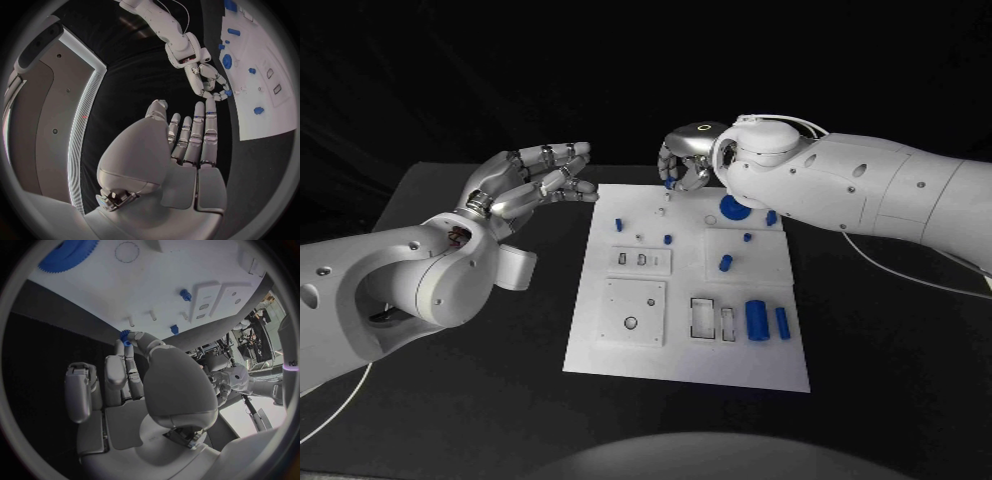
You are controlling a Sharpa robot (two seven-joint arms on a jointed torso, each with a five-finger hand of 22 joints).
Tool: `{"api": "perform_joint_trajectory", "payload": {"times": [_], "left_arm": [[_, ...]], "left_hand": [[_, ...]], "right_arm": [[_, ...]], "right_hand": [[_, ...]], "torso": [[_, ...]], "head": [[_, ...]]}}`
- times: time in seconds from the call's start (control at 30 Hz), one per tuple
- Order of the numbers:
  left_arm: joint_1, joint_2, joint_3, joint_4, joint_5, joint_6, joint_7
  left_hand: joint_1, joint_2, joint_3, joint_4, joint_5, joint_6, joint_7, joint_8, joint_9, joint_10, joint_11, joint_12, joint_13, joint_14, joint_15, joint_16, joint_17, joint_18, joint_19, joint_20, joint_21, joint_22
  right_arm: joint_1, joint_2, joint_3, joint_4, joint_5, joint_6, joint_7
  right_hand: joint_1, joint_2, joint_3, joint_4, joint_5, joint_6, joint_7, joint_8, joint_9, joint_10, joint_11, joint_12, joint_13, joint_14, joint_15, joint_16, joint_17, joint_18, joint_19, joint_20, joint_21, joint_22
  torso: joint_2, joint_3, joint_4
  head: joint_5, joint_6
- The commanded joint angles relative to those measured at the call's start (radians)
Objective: Assemble the parts on the task board
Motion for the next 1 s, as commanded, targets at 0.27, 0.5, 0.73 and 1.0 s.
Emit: {"api": "perform_joint_trajectory", "payload": {"times": [0.27, 0.5, 0.73, 1.0], "left_arm": [[0.001, 0.005, 0.001, -0.001, -0.006, 0.017, 0.012], [0.001, 0.008, 0.001, -0.004, -0.006, 0.019, 0.007], [0.001, 0.008, 0.001, -0.004, -0.006, 0.020, 0.000], [0.001, 0.011, 0.001, -0.005, -0.006, 0.020, -0.004]], "left_hand": [[0.010, 0.001, 0.007, -0.001, 0.004, 0.004, 0.000, 0.004, 0.001, 0.003, 0.002, 0.003, -0.001, -0.007, -0.001, 0.003, -0.001, 0.004, -0.009, -0.001, -0.006, -0.001], [0.011, 0.001, 0.008, -0.001, 0.005, 0.004, 0.001, 0.004, 0.001, 0.004, 0.003, 0.004, -0.001, -0.008, -0.001, 0.003, -0.002, 0.004, -0.009, -0.001, -0.006, -0.001], [0.011, 0.001, 0.008, -0.001, 0.006, 0.004, 0.001, 0.005, 0.001, 0.004, 0.003, 0.004, -0.001, -0.008, -0.001, 0.003, -0.002, 0.004, -0.010, -0.001, -0.006, -0.001], [0.013, 0.002, 0.009, -0.001, 0.007, 0.004, 0.001, 0.005, 0.001, 0.004, 0.004, 0.004, -0.001, -0.008, -0.001, 0.003, -0.002, 0.004, -0.011, -0.001, -0.006, -0.001]], "right_arm": [[-0.002, 0.008, 0.001, -0.001, 0.022, 0.019, 0.006], [-0.003, 0.009, 0.001, 0.011, 0.022, 0.033, 0.002], [-0.004, 0.009, 0.001, 0.019, 0.012, 0.062, -0.008], [-0.013, 0.012, 0.001, 0.009, -0.006, 0.079, -0.015]], "right_hand": [[-0.006, 0.001, 0.011, 0.001, -0.007, -0.009, 0.004, -0.017, -0.011, 0.006, 0.005, -0.017, -0.005, -0.005, 0.007, -0.009, -0.012, 0.011, -0.005, 0.006, -0.006, 0.156], [-0.006, 0.002, 0.013, 0.001, -0.008, -0.009, 0.005, -0.022, -0.015, 0.006, 0.007, -0.022, -0.007, -0.006, 0.008, -0.011, -0.014, 0.011, -0.006, 0.007, -0.007, 0.155], [-0.004, 0.001, 0.017, 0.001, -0.008, -0.009, 0.006, -0.030, -0.022, 0.004, 0.008, -0.031, -0.010, -0.012, 0.009, -0.017, -0.023, 0.013, -0.011, 0.008, -0.011, 0.152], [-0.003, 0.001, 0.020, 0.000, -0.007, -0.010, 0.006, -0.037, -0.026, 0.002, 0.008, -0.039, -0.012, -0.014, 0.010, -0.019, -0.025, 0.013, -0.012, 0.009, -0.013, 0.152]], "torso": [[-0.001, 0.0003, -0.0003], [-0.001, 0.0002, 0.0014], [-0.001, -0.0005, 0.0003], [-0.002, -0.0001, 0.0010]], "head": [[0.002, -0.005], [-0.003, -0.007], [0.001, -0.014], [-0.001, -0.021]]}}
